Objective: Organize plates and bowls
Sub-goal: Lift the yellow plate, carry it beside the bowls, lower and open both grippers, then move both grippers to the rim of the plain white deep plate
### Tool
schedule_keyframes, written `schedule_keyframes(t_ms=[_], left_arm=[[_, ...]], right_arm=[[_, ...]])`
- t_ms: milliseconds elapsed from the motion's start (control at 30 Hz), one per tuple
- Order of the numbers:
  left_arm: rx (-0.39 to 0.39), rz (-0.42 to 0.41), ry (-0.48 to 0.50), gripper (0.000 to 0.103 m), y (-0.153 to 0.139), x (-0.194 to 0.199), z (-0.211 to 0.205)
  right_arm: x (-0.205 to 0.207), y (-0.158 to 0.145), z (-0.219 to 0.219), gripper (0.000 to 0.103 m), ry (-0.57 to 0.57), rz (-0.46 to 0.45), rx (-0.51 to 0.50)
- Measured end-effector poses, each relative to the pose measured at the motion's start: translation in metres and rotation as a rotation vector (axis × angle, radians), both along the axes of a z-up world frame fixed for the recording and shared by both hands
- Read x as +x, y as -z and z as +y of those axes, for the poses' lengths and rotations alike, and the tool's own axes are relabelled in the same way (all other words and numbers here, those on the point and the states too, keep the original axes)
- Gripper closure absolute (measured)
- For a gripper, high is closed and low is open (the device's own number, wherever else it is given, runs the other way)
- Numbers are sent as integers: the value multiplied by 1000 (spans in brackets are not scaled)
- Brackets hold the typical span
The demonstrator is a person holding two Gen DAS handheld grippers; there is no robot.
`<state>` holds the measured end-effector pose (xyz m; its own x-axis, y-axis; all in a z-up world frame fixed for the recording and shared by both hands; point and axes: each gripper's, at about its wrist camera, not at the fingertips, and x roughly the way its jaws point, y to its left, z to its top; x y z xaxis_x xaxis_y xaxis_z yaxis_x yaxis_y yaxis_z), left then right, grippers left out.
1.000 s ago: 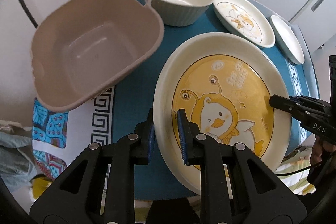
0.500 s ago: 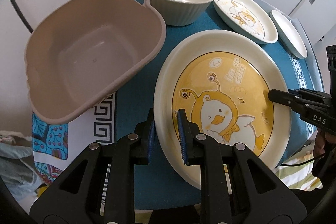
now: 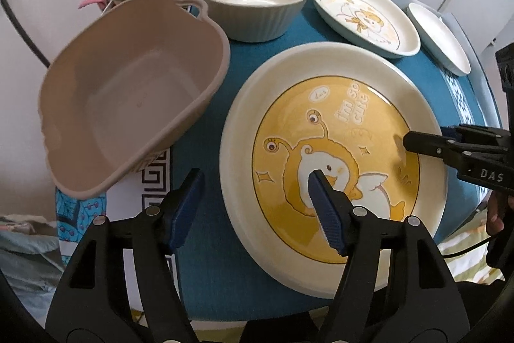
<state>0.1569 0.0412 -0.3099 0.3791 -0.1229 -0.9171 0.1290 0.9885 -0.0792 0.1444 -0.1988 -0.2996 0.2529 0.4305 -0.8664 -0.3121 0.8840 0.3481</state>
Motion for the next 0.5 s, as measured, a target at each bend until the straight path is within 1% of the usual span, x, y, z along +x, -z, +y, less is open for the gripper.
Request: schedule_keyframes(t_ms=[33,67,100,233,333,433,500], left_arm=[[-2,4,-7,38,0,-1,0],[-6,9,-13,38,1,-3,-1],[-7,10,-18,38,0,-4,-1],[5,10,-60,38,-6,-13,-2],[2,2,-85,38,-18,-23,-3],[11,-20,-111,38,-38,-37,-6],[-6,-52,-122,38,-56,-45,-14]], right_arm=[[0,0,0,70,7,-2,2],[0,-1,-1,61,9,0,6],[-1,-2,-2,60,10,2,14],[-4,-10,-7,60,-7,-7,16],[-12,-25,-16,60,-13,-28,19],[-21,-43,-29,60,-10,-55,35],[-27,-59,-39,60,-13,-89,34]])
